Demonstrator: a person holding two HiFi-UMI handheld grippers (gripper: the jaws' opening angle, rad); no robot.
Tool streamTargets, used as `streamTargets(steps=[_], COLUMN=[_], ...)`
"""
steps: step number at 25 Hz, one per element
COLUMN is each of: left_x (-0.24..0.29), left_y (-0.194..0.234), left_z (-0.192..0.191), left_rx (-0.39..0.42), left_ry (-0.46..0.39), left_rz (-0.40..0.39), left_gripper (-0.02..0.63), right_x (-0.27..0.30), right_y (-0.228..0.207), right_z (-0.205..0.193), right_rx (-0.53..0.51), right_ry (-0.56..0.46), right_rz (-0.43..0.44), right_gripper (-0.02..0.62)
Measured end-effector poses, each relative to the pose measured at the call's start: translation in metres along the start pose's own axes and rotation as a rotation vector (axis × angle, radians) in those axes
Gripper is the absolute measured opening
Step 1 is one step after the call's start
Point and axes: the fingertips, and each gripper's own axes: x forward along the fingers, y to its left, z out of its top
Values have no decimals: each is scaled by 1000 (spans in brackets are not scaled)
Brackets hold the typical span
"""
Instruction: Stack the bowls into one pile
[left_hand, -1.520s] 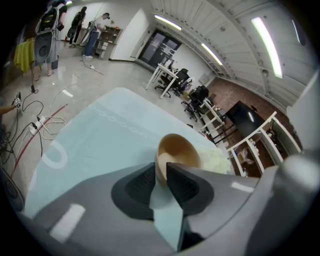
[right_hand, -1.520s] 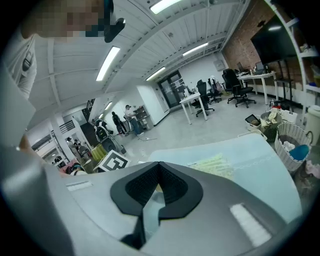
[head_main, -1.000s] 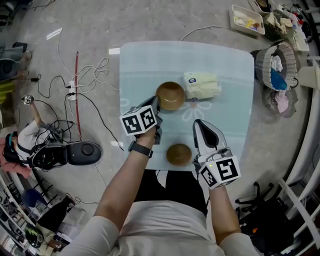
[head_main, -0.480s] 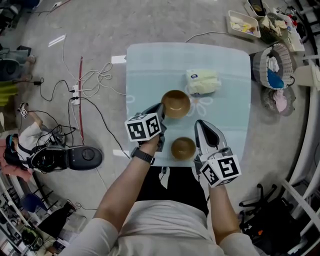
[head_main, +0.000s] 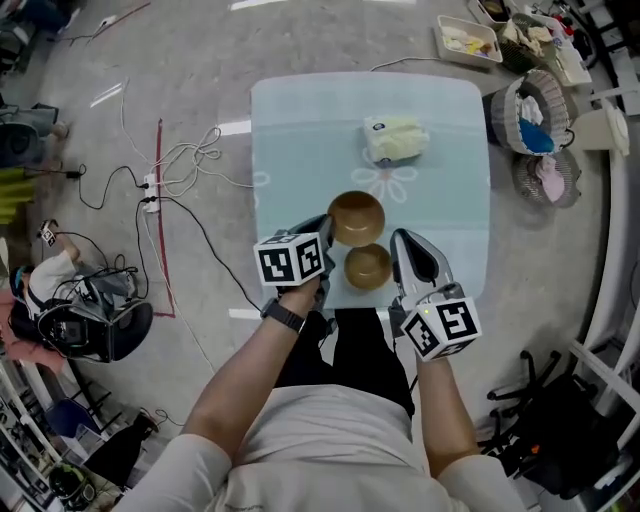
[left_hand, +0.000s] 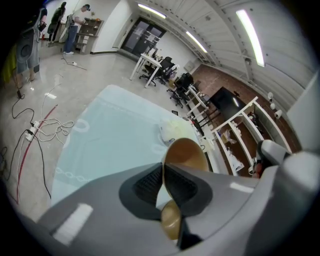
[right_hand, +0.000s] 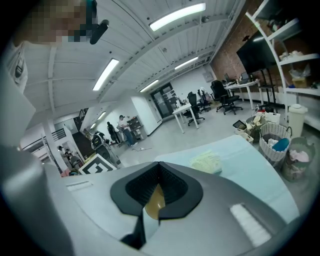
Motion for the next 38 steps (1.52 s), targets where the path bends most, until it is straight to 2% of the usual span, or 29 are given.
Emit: streamTargets(steps=[11,22,28,38], left_x=[-21,-13,-3,7], left_y=[-28,-24,-21,-12], left_z=[-71,-123,-136,-135], left_rx=[78,89,87,87], left_ry=[109,210,229,209], left_rz=[-63,-57,-55,-57], left_gripper=[18,20,20,21], right_x=[-43,-78,-86,-87], right_y=[15,7,0,-8], right_z=[-15,-39,-48,-60], right_rx=[12,45,58,70], right_ry=[-33,-38,-38,-22], right_rz=[-49,-112,-130,-138], right_gripper=[11,11,11,11])
